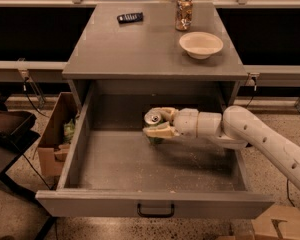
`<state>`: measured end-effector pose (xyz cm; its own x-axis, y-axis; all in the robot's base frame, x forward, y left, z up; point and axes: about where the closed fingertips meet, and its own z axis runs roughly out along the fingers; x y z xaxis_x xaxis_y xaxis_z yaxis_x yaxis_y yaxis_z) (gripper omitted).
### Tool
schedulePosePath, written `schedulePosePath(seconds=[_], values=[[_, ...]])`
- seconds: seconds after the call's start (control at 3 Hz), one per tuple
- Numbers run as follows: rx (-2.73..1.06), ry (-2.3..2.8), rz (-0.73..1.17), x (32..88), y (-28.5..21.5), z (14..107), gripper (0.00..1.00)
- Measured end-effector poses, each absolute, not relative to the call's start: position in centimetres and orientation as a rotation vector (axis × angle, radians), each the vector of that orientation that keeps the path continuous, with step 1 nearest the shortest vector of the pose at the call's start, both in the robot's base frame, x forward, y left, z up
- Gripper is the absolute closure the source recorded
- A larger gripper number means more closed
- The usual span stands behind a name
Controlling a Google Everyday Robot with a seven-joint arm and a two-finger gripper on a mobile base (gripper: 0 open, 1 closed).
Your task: Place green can into top drawer
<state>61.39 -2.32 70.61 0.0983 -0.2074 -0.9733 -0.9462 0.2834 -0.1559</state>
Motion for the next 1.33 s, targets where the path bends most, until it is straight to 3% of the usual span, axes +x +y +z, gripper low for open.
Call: schedulePosePath(seconds=[0.33,1.33], values=[[-1.177,1.442,0.832,60.04,-2.43,68.8,0.97],[-1.177,1.442,0.833,60.04,-2.42,68.8,0.05]])
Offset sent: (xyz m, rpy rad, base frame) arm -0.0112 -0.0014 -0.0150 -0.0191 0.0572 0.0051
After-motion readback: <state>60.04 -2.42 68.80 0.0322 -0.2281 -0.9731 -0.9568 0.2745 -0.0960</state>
